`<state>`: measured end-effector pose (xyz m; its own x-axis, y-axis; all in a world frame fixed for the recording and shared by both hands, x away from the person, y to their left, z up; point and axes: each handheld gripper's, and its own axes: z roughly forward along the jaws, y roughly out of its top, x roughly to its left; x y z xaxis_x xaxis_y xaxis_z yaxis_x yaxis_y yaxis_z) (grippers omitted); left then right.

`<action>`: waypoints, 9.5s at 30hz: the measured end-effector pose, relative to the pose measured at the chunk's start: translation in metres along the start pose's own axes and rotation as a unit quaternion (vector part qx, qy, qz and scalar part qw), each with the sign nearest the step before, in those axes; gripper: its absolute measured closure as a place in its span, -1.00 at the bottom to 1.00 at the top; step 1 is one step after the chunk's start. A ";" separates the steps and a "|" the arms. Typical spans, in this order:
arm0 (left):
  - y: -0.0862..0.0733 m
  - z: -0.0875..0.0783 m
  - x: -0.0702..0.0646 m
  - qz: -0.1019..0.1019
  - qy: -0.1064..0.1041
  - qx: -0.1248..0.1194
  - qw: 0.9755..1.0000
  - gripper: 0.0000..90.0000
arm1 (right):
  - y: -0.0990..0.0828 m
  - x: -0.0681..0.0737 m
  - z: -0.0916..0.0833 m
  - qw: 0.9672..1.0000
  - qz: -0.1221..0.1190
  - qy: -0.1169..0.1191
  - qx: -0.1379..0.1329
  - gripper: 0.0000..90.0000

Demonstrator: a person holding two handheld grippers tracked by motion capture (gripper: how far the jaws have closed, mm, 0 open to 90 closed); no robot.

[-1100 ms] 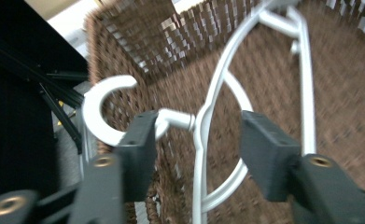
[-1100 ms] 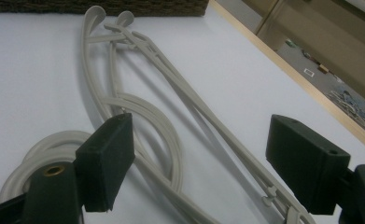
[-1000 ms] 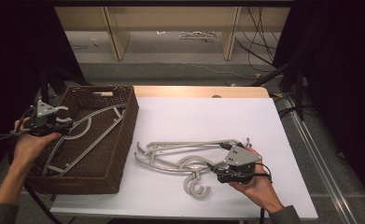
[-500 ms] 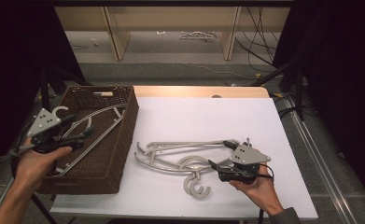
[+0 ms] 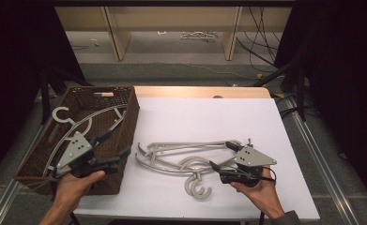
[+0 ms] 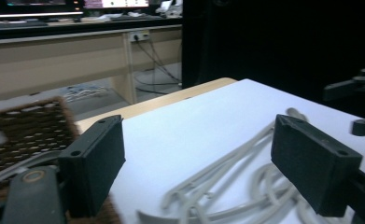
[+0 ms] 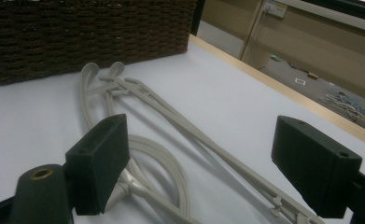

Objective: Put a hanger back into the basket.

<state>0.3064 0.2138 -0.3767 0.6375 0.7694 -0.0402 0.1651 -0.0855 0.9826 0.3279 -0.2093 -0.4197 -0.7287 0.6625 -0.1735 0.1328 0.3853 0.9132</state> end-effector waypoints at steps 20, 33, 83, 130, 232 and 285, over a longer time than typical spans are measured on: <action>-0.049 0.012 -0.034 0.048 -0.027 0.009 0.998 -0.63 | -0.013 -0.007 0.002 1.000 -0.003 0.013 0.010 -0.63; -0.052 0.012 -0.034 0.047 -0.030 0.015 0.998 -0.63 | -0.017 -0.009 0.008 0.998 -0.026 0.025 0.046 -0.54; -0.057 0.014 -0.042 0.088 -0.061 0.039 0.993 -0.56 | -0.032 -0.031 0.071 0.931 -0.182 0.180 0.261 0.28; -0.071 0.120 -0.062 0.234 -0.064 0.178 0.954 -0.27 | 0.008 -0.027 0.047 0.898 -0.332 0.188 0.218 0.76; 0.089 0.016 0.090 0.117 0.047 0.161 0.979 0.76 | 0.009 -0.014 0.013 0.993 -0.079 0.044 0.076 -0.50; 0.023 -0.037 0.177 0.067 0.108 0.179 0.976 0.76 | -0.007 -0.004 0.004 0.996 -0.056 0.039 0.056 -0.51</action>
<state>0.3951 0.3721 -0.3544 0.5041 0.8484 0.1616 0.3679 -0.3802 0.8486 0.3328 -0.2125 -0.4269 -0.7924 0.5612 -0.2390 0.1184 0.5258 0.8424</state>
